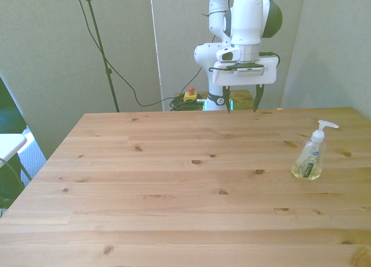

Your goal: Knock down the sanitizer

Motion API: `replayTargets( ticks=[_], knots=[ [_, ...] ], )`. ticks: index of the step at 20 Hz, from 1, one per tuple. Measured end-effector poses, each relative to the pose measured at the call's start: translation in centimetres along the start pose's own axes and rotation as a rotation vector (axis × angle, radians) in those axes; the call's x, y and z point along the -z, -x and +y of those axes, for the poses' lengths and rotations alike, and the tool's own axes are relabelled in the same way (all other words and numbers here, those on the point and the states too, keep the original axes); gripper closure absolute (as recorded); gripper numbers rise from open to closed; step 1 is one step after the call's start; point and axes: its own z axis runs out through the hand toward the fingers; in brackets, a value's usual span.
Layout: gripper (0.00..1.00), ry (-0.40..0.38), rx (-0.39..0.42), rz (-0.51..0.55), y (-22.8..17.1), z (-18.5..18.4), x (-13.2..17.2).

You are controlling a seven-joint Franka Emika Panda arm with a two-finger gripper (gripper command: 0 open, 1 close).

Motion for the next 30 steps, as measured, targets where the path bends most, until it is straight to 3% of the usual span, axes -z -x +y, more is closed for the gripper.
replayTargets(
  ticks=[6,14,15,30],
  knots=[
    [0.00,-0.004,0.002,0.001,-0.5,-1.2,0.2],
    [0.00,0.007,-0.009,0.018,-0.6,-8.3,0.1],
    [1.00,0.011,-0.012,0.022,-0.7,-9.1,-0.1],
    [1.00,0.037,-0.006,0.044,-0.4,-16.0,-2.4]
  ],
)
